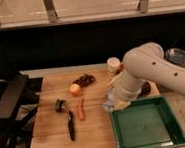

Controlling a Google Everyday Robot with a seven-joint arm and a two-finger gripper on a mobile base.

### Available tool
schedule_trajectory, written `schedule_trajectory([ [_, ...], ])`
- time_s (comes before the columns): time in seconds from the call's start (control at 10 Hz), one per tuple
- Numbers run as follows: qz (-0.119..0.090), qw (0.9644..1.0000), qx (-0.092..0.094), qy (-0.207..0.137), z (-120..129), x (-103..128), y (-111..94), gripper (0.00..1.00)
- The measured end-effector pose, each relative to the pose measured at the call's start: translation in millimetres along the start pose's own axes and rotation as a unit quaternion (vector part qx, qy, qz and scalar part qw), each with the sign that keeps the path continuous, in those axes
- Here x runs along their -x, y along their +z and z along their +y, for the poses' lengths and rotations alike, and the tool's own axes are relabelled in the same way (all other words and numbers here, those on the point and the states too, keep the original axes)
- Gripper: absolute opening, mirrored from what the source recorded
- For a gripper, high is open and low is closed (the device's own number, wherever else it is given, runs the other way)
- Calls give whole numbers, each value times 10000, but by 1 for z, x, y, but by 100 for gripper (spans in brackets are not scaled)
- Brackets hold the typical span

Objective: Wipe tray with towel

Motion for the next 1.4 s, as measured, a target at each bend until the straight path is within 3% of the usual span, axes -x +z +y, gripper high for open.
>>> schedule_trajectory([
  [0.5, 1, 10000, 2, 76, 4, -4, 0, 0],
  [0.8, -32, 9988, 89, 481, 11, -21, 15, 0],
  [1.2, -77, 9914, 278, 1276, 33, -74, 76, 0],
  [1.4, -242, 9832, 357, 1771, 48, -102, 102, 0],
])
